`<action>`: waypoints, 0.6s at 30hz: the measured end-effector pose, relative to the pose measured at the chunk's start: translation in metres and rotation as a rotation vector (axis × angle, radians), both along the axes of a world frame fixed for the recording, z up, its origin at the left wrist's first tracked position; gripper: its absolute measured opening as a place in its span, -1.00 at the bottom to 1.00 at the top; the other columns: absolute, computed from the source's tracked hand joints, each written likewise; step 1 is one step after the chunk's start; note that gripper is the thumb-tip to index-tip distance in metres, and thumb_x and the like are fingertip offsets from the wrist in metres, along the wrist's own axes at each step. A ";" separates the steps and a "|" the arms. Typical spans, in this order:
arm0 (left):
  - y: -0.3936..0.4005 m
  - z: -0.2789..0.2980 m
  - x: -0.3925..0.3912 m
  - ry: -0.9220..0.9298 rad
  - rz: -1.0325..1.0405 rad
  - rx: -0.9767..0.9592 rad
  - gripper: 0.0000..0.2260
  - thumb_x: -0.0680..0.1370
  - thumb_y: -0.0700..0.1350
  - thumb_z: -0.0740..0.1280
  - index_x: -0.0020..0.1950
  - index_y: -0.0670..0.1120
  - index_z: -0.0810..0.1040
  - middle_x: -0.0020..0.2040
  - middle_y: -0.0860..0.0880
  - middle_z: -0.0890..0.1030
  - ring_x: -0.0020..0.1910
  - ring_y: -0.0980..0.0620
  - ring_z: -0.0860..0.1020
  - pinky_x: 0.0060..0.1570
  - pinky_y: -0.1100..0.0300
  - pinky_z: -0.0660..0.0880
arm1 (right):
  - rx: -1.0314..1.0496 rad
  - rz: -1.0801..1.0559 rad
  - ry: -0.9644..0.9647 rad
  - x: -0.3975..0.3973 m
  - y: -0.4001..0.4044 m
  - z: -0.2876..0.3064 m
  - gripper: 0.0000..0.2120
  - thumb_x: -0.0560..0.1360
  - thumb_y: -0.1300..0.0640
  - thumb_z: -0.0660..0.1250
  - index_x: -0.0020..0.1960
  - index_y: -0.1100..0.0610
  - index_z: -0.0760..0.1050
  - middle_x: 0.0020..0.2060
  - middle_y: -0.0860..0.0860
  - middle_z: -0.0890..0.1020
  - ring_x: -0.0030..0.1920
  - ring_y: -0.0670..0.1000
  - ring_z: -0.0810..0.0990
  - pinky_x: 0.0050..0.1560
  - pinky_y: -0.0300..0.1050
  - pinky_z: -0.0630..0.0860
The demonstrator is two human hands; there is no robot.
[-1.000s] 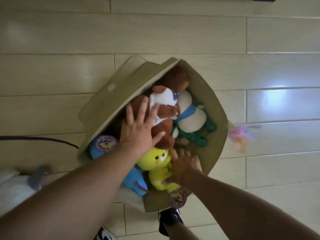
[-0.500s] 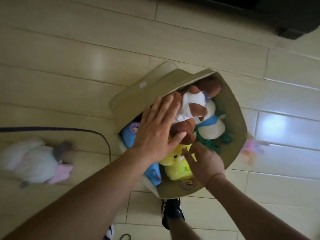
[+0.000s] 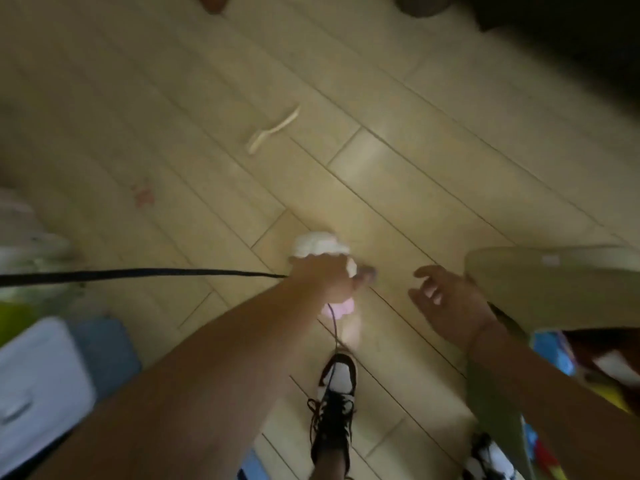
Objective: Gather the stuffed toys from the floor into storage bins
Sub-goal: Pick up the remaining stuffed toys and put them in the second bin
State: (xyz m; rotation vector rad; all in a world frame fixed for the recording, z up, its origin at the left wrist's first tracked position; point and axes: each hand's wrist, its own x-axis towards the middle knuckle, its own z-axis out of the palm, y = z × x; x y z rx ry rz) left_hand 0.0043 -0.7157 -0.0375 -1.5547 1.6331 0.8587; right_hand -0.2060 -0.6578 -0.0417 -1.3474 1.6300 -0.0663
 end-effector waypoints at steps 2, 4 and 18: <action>0.023 -0.016 0.059 -0.041 0.066 0.101 -0.35 0.53 0.39 -0.11 0.47 0.05 0.29 0.40 -0.11 0.43 0.36 -0.19 0.41 0.34 -0.28 0.24 | 0.067 0.072 0.025 0.040 -0.010 -0.019 -0.63 0.56 0.03 0.37 0.33 0.08 0.47 -0.02 0.00 0.60 0.02 0.04 0.58 0.16 -0.08 0.54; 0.049 -0.039 0.107 -0.065 0.159 0.186 -0.32 0.52 0.40 -0.15 0.50 0.06 0.25 0.44 -0.09 0.41 0.37 -0.15 0.40 0.36 -0.23 0.25 | 0.087 0.151 0.043 0.076 -0.020 -0.043 -0.58 0.56 0.06 0.37 0.38 0.16 0.44 0.13 0.12 0.62 0.12 0.12 0.59 0.13 -0.17 0.44; 0.113 -0.134 0.184 0.464 1.258 0.100 -0.54 0.59 0.18 0.18 0.36 -0.08 0.43 0.30 -0.08 0.50 0.26 -0.02 0.46 0.32 0.05 0.35 | 0.209 0.258 0.205 0.187 -0.019 -0.189 0.24 0.28 -0.17 0.60 0.59 -0.22 -0.27 0.48 0.23 0.25 0.41 0.30 0.40 0.37 0.15 0.44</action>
